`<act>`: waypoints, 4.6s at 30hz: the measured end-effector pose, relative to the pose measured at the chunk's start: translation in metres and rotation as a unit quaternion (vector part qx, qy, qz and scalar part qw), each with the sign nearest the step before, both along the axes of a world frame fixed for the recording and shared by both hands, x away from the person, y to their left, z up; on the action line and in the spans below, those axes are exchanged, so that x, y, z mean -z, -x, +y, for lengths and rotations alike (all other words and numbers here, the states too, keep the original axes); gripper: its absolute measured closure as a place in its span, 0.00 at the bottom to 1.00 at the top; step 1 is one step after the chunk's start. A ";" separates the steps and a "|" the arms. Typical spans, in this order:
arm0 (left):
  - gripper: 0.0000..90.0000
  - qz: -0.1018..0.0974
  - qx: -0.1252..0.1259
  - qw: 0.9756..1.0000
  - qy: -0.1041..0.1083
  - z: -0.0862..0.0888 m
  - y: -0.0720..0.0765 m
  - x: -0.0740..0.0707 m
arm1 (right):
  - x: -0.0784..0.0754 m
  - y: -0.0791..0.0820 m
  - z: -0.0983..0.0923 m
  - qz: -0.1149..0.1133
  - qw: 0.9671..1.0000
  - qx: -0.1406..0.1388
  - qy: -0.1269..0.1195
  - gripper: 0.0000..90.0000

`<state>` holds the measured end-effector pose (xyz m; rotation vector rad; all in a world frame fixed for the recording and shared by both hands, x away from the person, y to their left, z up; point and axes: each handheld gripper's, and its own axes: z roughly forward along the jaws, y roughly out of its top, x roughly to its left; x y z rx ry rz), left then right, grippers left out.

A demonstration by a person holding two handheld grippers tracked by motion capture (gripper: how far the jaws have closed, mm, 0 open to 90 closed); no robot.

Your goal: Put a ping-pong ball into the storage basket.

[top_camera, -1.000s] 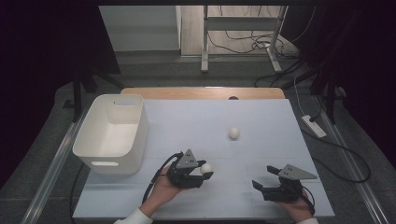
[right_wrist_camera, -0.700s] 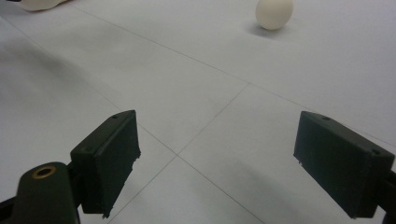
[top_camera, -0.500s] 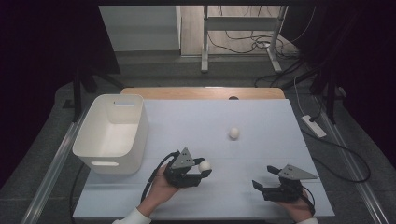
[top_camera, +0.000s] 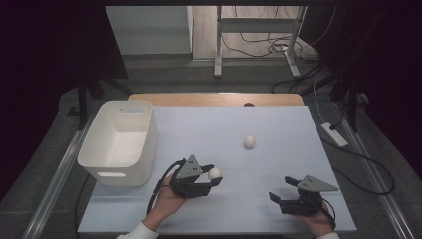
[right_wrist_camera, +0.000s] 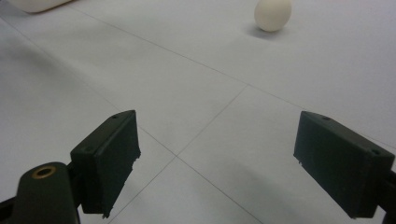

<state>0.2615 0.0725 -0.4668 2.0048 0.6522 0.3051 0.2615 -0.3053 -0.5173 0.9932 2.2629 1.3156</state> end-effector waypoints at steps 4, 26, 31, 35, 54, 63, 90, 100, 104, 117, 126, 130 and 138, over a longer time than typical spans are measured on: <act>0.56 -0.005 -0.003 1.000 0.003 0.002 0.001 -0.003 | 0.000 0.000 0.000 0.000 1.000 0.001 0.000 0.16; 0.57 -0.024 -0.024 0.999 0.023 0.015 0.002 -0.012 | 0.000 0.000 -0.001 0.000 1.000 0.002 0.000 0.16; 0.57 -0.026 -0.027 0.999 0.026 0.018 0.002 -0.014 | 0.000 0.000 -0.001 0.000 1.000 0.002 0.000 0.16; 0.57 -0.030 -0.029 0.999 0.027 0.020 0.003 -0.016 | 0.000 0.000 -0.001 0.000 1.000 0.002 0.000 0.16; 0.57 -0.040 -0.049 0.997 0.041 0.034 0.002 -0.022 | 0.000 0.000 -0.001 -0.001 1.000 0.003 0.000 0.16; 0.57 -0.041 -0.053 0.997 0.047 0.039 0.002 -0.024 | 0.000 0.000 -0.001 -0.001 1.000 0.002 0.001 0.16; 0.57 -0.055 -0.079 0.993 0.070 0.060 0.004 -0.035 | 0.000 0.000 -0.001 -0.002 1.000 0.003 0.003 0.16; 0.57 -0.062 -0.082 0.992 0.075 0.064 0.006 -0.039 | 0.000 0.000 -0.001 -0.002 1.000 0.004 0.002 0.16; 0.57 -0.064 -0.083 0.991 0.078 0.066 0.007 -0.041 | 0.000 -0.001 -0.002 -0.003 1.000 0.004 0.003 0.16; 0.57 -0.067 -0.083 0.991 0.081 0.071 0.009 -0.046 | 0.000 -0.001 -0.002 -0.003 1.000 0.004 0.003 0.16; 0.57 -0.073 -0.077 0.991 0.081 0.069 0.012 -0.050 | 0.000 -0.001 -0.002 -0.004 1.000 0.004 0.003 0.16; 0.57 -0.080 -0.080 0.990 0.084 0.071 0.014 -0.052 | 0.000 -0.001 -0.002 -0.003 1.000 0.004 0.003 0.16; 0.57 -0.086 -0.088 0.988 0.091 0.076 0.016 -0.056 | 0.000 -0.001 -0.002 -0.003 1.000 0.004 0.004 0.16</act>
